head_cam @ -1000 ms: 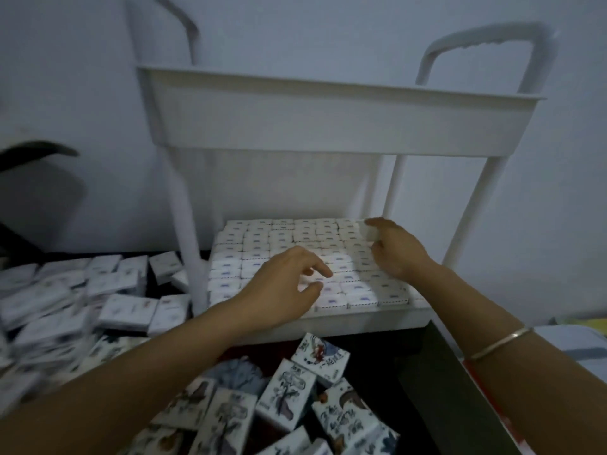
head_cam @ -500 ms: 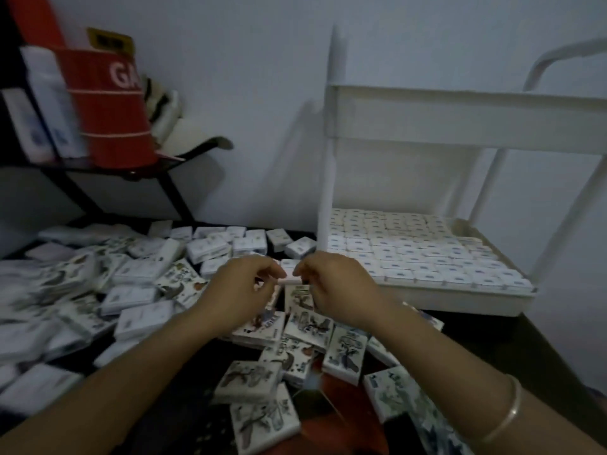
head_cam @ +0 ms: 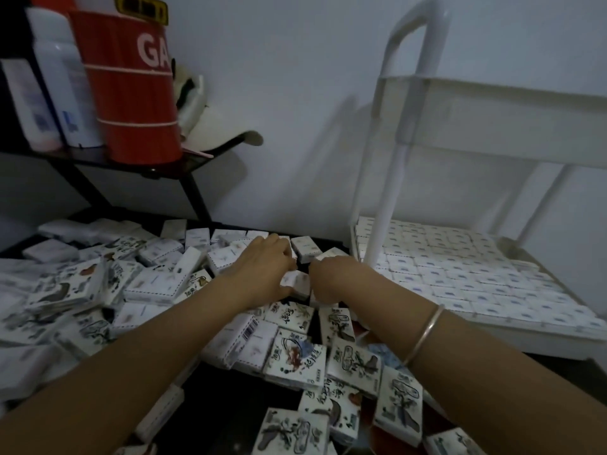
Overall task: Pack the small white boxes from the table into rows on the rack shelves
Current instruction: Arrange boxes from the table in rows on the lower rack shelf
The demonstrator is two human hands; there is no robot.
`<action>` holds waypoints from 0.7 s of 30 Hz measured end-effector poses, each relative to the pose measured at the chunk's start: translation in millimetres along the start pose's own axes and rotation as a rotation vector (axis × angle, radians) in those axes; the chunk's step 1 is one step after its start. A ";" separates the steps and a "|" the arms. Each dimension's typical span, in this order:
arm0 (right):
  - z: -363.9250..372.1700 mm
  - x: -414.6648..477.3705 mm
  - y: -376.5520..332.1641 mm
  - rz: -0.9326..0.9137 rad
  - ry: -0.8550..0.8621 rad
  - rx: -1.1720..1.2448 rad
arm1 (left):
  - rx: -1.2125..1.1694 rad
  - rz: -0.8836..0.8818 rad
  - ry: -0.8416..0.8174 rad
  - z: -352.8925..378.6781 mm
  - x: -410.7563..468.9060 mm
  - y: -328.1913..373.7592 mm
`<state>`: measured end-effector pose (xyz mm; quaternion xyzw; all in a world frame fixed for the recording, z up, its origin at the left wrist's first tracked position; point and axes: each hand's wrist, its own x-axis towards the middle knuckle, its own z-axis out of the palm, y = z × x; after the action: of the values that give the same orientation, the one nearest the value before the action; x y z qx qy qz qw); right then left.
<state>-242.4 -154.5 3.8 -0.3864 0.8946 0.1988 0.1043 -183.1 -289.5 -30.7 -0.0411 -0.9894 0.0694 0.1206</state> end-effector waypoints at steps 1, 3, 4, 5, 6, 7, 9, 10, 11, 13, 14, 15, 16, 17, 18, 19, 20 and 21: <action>-1.1 1.2 2.0 -0.006 -0.013 0.008 | -0.005 0.003 0.015 1.1 -0.3 0.1; -3.5 1.0 6.1 -0.008 0.016 0.004 | -0.038 -0.008 0.044 1.3 -2.4 1.0; -4.5 -0.6 7.7 -0.006 0.053 0.002 | -0.075 -0.024 0.067 0.4 -4.2 1.9; -5.5 -1.9 9.0 0.001 0.093 0.009 | -0.124 -0.050 0.099 -1.3 -6.5 3.0; -5.7 -3.3 9.9 0.012 0.127 0.028 | -0.176 -0.083 0.133 -3.5 -9.0 4.1; -5.2 -5.3 10.1 0.023 0.156 0.051 | -0.236 -0.117 0.162 -6.1 -11.5 5.1; -2.7 -11.5 7.3 0.041 0.234 0.082 | -0.415 -0.182 0.198 -11.9 -17.9 6.6; -1.0 -15.6 4.8 0.042 0.289 0.084 | -0.523 -0.206 0.205 -15.1 -21.3 7.2; 0.4 -20.9 2.1 0.034 0.352 0.085 | -0.622 -0.220 0.210 -19.0 -24.7 7.8; 2.0 -35.1 -0.2 0.000 0.486 0.127 | -0.765 -0.231 0.230 -27.6 -31.3 8.5; 2.2 -44.5 1.0 -0.018 0.542 0.181 | -0.828 -0.242 0.238 -32.4 -35.1 9.3; 2.6 -54.8 3.7 -0.035 0.589 0.246 | -0.896 -0.259 0.237 -37.7 -39.2 10.9; 4.4 -65.4 7.9 -0.046 0.633 0.311 | -0.966 -0.281 0.226 -42.4 -42.9 13.3; 7.1 -76.5 13.4 -0.051 0.684 0.372 | -1.027 -0.301 0.215 -46.9 -46.3 17.1; 10.8 -87.5 19.5 -0.051 0.743 0.432 | -1.076 -0.315 0.208 -50.7 -49.6 22.0; 15.3 -98.6 25.5 -0.050 0.794 0.502 | -1.116 -0.319 0.210 -54.6 -52.3 28.5; 20.1 -108.7 31.3 -0.053 0.818 0.586 | -1.146 -0.310 0.220 -58.1 -54.0 36.2; 25.3 -118.4 37.1 -0.064 0.810 0.674 | -1.168 -0.296 0.231 -62.0 -55.2 45.3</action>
<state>-188.2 -43.4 31.6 -0.4045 0.8652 -0.2685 -0.1250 -111.6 -242.3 9.3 0.0302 -0.8397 -0.5067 0.1931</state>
